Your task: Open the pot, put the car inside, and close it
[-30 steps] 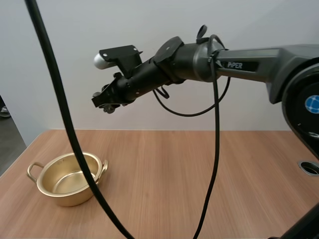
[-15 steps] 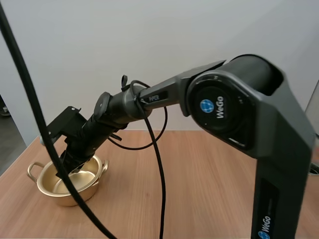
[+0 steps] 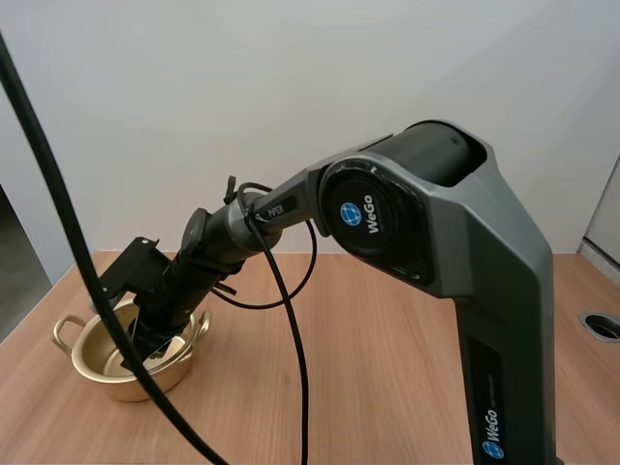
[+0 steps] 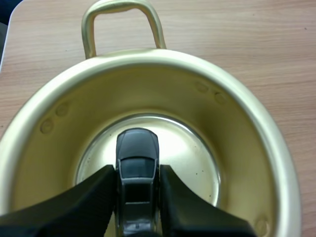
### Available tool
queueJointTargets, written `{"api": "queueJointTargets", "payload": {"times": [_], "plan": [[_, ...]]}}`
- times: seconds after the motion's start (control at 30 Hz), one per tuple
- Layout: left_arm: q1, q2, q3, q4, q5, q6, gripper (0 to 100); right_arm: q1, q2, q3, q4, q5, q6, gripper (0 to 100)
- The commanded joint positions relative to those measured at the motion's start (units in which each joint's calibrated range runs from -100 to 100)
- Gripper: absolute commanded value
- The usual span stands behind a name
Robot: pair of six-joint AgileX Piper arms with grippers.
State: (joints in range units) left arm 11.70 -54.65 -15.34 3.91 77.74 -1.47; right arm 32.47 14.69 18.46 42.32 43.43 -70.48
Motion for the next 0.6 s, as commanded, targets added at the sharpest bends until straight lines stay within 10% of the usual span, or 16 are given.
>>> {"api": "queueJointTargets", "payload": {"times": [0.0, 0.1, 0.2, 0.57], "plan": [[0.01, 0.00, 0.01, 0.03, 0.46, 0.05, 0, 0.05, -0.10, -0.01, 0.46, -2.25, 0.62, 95], [0.01, 0.13, 0.01, 0.25, 1.02, 0.05, 0, 0.05, -1.00, -0.01, 0.35, -4.10, 0.96, 64], [0.01, 0.27, 1.42, 1.92, 1.42, 0.05, 0, -0.40, -3.84, -0.01, 0.35, -4.52, 1.17, 0], [0.01, 0.68, 22.75, 5.48, 5.76, -2.28, 0, -12.72, -20.75, -0.01, -2.20, -5.37, 8.07, 0]]}}
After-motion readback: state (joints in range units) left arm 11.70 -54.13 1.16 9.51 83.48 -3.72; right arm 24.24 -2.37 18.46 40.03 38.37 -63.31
